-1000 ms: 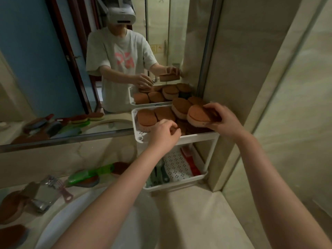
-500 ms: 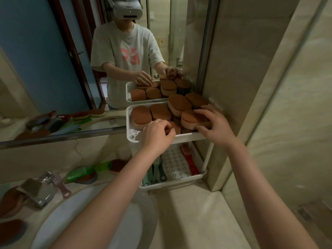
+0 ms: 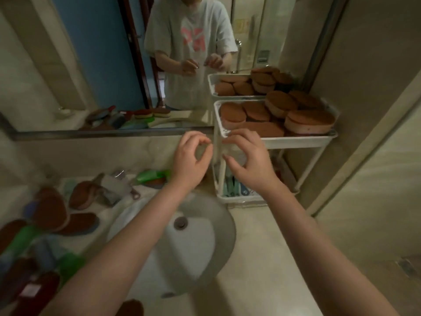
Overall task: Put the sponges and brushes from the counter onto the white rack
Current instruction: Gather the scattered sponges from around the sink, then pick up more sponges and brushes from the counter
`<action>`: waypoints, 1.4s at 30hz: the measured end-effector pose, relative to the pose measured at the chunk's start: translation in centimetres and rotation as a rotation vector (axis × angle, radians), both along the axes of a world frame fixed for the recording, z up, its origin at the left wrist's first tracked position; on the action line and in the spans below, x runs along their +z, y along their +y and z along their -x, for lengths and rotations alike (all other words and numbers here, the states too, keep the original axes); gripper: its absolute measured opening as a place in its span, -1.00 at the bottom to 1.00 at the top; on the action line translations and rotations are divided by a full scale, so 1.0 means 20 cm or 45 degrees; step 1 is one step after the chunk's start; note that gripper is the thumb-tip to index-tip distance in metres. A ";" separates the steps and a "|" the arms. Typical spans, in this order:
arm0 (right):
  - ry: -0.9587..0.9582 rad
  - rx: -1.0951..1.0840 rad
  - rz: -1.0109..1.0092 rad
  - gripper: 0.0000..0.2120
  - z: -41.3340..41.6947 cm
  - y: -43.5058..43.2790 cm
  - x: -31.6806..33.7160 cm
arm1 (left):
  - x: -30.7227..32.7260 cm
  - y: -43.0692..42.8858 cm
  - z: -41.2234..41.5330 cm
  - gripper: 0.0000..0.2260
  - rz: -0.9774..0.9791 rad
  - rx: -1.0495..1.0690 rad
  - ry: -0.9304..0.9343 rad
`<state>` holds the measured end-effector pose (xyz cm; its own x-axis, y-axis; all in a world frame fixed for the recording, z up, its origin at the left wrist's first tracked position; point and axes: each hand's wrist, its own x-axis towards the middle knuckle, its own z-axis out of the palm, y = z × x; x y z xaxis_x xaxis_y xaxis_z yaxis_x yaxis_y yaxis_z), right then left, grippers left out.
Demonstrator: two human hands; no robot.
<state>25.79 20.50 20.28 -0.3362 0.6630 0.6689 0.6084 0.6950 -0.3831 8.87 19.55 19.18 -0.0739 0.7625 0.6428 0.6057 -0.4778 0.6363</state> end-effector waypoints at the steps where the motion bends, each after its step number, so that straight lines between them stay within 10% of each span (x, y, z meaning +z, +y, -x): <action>1: -0.005 0.046 0.048 -0.72 0.10 -0.03 -0.04 | -0.04 -0.05 0.10 -0.75 0.037 0.013 0.012; 9: 0.026 0.264 0.705 -0.77 0.83 -0.31 -0.47 | -0.42 -0.48 0.88 -0.87 0.533 0.261 0.052; 22: -0.748 0.609 1.198 -0.55 1.23 -0.77 -1.01 | -0.93 -1.15 1.32 -0.79 1.069 0.469 0.117; 42: -0.939 0.593 0.992 -0.74 1.69 -0.89 -1.04 | -1.00 -1.42 1.44 -0.80 1.100 0.926 -0.336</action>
